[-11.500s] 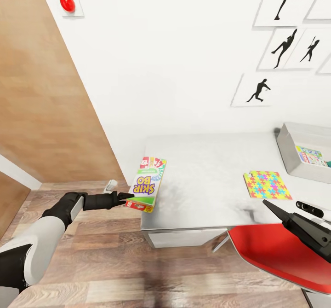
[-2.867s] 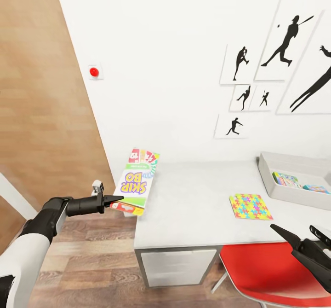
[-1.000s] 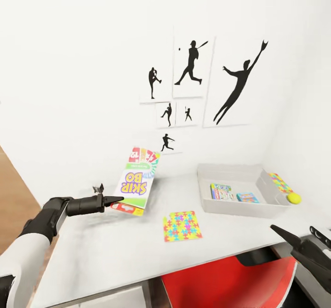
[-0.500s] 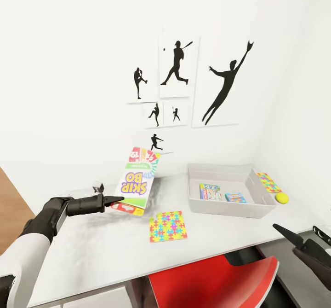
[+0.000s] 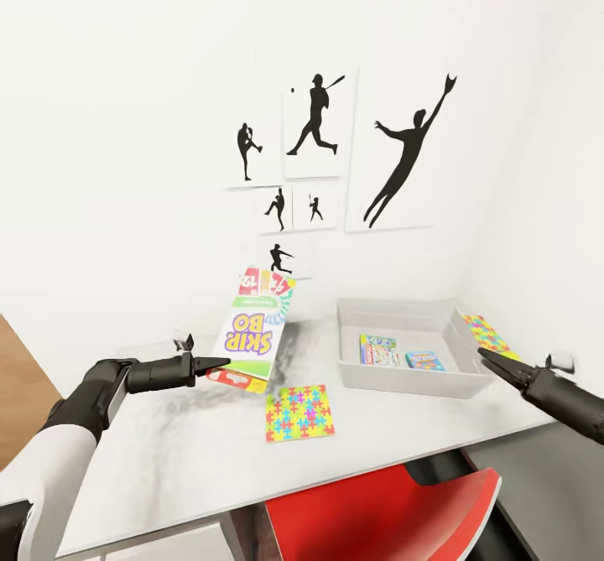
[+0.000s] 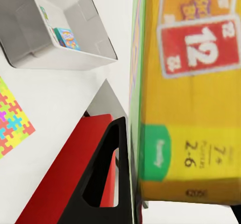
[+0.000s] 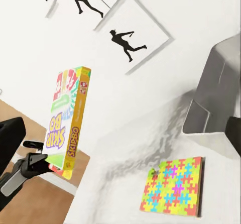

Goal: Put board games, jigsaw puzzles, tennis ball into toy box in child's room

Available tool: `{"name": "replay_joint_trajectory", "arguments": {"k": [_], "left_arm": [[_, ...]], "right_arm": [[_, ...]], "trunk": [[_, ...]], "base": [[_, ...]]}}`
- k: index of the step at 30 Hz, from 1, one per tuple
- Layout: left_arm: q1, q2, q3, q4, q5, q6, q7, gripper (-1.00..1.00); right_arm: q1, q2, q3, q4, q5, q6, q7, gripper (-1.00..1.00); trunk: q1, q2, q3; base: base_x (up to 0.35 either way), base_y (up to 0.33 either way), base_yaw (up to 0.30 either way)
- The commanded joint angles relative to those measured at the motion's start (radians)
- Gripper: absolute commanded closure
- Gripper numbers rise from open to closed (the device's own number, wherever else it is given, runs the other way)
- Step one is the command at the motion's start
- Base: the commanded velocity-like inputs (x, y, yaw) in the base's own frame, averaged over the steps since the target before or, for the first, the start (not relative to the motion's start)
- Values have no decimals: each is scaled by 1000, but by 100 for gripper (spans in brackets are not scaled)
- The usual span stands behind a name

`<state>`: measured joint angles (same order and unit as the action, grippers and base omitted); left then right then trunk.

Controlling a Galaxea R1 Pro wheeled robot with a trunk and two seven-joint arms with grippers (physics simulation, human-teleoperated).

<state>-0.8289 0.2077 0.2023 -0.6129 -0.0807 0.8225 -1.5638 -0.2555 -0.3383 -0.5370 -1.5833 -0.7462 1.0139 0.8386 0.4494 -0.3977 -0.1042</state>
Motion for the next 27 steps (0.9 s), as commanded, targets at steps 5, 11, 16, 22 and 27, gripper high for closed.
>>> {"name": "replay_joint_trajectory", "arguments": {"k": [5, 11, 16, 22, 27], "left_arm": [[-2, 0, 3, -1, -8, 11, -7, 100], [-2, 1, 3, -1, -8, 12, -7, 100], [-4, 2, 3, -8, -8, 12, -7, 100], [-4, 4, 5, -18, -8, 16, -7, 100], [-4, 5, 6, -19, -8, 16, -7, 100]], "right_arm": [[-45, -5, 10, -3, -5, 33, -108, -100], [-48, -3, 19, -4, -5, 33, -114, -100], [-49, -5, 24, -4, -5, 33, -115, -100], [-50, -7, 25, -2, -4, 33, -115, -100], [-50, -7, 25, -1, -2, 33, -115, -100]], "trunk": [[1, -2, -2], [1, -2, -2], [1, -2, -2], [1, -2, -2], [1, -2, -2]], "base": [[0, 0, 0], [0, 0, 0], [0, -24, -117], [0, -200, -256], [0, -76, -277]]}}
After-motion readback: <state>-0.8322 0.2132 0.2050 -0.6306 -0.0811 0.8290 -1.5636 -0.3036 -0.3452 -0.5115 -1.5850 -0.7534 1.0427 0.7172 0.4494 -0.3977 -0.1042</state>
